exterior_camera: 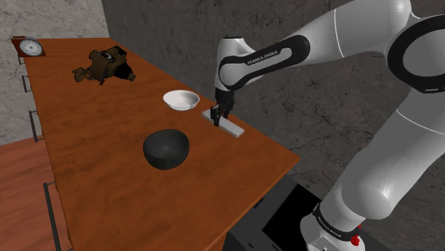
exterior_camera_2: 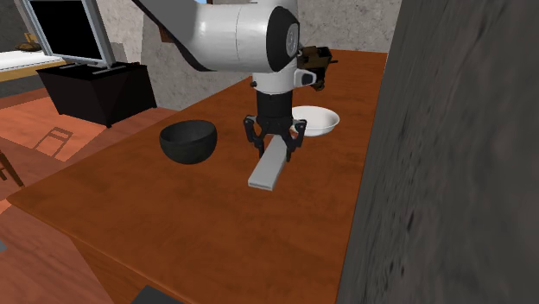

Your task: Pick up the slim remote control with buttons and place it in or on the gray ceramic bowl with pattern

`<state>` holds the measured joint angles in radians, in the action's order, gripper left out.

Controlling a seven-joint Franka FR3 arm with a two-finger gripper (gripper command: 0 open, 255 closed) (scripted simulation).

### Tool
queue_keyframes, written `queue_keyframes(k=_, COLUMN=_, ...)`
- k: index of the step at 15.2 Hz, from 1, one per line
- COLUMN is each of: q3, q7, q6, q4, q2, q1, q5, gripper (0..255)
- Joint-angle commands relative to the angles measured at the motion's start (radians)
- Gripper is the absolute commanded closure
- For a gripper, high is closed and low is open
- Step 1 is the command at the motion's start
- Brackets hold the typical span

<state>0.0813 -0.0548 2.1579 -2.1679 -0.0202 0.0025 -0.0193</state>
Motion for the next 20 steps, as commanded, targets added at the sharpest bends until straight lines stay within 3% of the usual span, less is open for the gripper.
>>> queue_keyframes(k=1, q3=0.000, q7=-0.002, q6=-0.027, q4=0.011, q2=-0.016, q1=0.000, q5=0.002, gripper=255)
queue_keyframes(k=18, q3=-0.001, q7=-0.009, q6=-0.246, q4=0.169, q2=-0.077, q1=0.000, q5=0.009, gripper=255)
queue_keyframes(k=20, q3=0.025, q7=0.039, q6=-0.250, q4=0.186, q2=-0.064, q1=0.022, q5=0.010, gripper=255)
